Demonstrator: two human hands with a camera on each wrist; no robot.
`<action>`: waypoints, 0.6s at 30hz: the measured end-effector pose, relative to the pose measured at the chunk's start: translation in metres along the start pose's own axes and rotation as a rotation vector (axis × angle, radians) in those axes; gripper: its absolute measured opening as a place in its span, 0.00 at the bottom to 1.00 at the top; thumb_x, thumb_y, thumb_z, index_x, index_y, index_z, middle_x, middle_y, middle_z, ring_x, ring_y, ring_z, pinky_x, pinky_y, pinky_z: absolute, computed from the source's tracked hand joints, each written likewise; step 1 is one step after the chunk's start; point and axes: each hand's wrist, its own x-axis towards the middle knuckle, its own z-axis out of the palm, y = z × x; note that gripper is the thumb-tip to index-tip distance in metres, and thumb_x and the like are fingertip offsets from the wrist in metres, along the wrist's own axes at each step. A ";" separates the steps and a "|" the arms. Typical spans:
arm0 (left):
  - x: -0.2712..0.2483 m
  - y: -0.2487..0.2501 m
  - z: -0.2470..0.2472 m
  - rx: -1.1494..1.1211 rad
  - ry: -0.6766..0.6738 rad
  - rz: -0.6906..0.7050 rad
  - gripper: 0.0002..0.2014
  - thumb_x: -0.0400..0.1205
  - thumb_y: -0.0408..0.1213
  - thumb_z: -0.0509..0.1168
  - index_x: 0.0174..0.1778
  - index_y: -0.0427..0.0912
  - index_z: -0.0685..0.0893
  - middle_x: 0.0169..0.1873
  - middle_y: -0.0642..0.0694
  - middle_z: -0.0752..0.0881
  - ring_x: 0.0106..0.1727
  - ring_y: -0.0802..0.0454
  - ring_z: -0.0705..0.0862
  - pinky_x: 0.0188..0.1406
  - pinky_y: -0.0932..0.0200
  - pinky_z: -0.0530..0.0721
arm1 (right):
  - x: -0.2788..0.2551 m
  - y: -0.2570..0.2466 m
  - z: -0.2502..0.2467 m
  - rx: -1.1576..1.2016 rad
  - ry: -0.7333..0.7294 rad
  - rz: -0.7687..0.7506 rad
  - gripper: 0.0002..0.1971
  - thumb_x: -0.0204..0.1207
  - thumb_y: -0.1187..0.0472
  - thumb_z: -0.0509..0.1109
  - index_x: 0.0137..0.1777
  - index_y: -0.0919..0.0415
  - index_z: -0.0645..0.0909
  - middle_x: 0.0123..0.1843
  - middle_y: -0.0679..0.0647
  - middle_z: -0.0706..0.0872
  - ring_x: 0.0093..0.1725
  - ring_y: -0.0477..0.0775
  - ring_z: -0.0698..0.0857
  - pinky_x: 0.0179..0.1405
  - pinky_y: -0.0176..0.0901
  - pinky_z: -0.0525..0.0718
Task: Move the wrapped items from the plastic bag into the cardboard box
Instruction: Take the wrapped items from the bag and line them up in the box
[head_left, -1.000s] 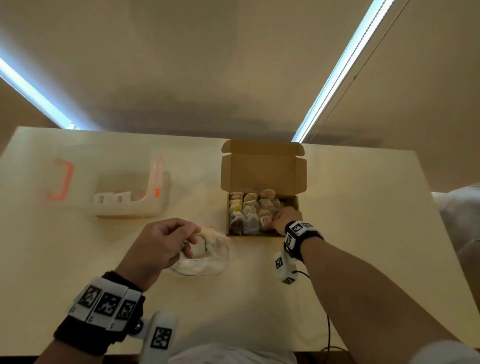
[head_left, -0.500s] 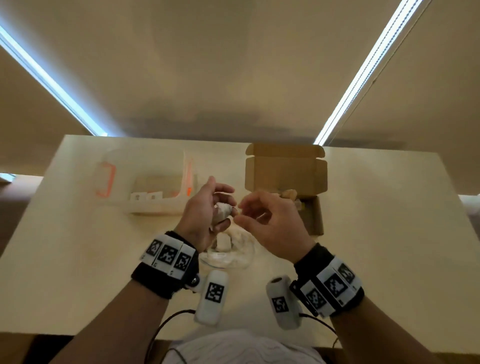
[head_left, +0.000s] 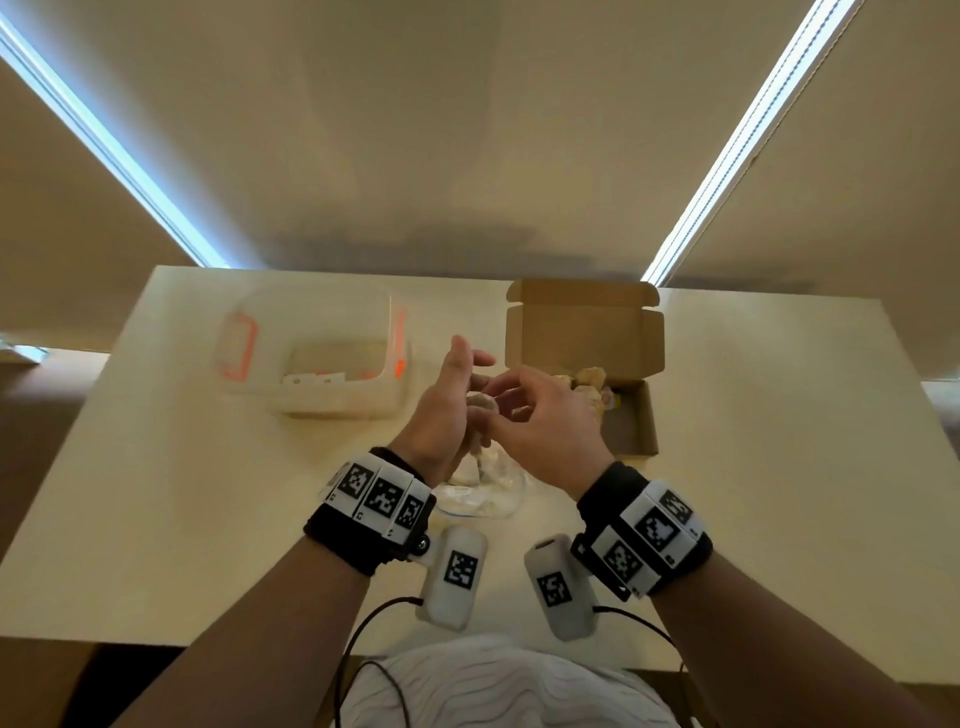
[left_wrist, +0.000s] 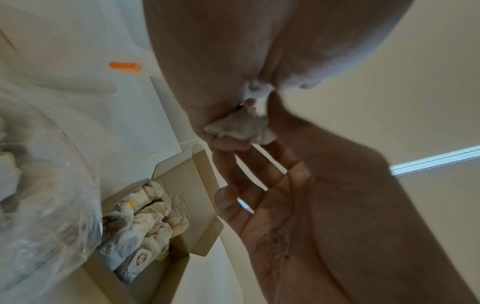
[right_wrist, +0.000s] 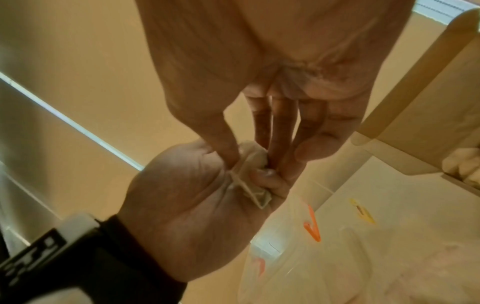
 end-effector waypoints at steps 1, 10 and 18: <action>-0.002 0.001 0.001 -0.005 -0.005 -0.003 0.31 0.80 0.66 0.46 0.63 0.44 0.74 0.46 0.36 0.79 0.39 0.42 0.78 0.33 0.52 0.74 | 0.000 0.002 0.001 0.006 0.003 0.015 0.07 0.76 0.54 0.77 0.50 0.46 0.82 0.41 0.39 0.88 0.39 0.29 0.85 0.35 0.20 0.80; -0.006 -0.004 -0.021 0.362 -0.003 0.075 0.12 0.86 0.24 0.57 0.50 0.40 0.84 0.44 0.42 0.87 0.46 0.50 0.85 0.54 0.54 0.85 | 0.001 0.005 -0.023 0.464 -0.071 0.224 0.05 0.80 0.71 0.69 0.52 0.63 0.84 0.48 0.64 0.90 0.47 0.64 0.87 0.54 0.61 0.86; -0.010 0.002 -0.024 0.614 0.002 0.223 0.15 0.81 0.53 0.68 0.55 0.47 0.86 0.48 0.53 0.90 0.51 0.58 0.87 0.53 0.65 0.83 | 0.002 -0.009 -0.037 0.165 -0.191 0.128 0.07 0.80 0.63 0.72 0.57 0.57 0.83 0.48 0.54 0.88 0.39 0.47 0.91 0.47 0.47 0.92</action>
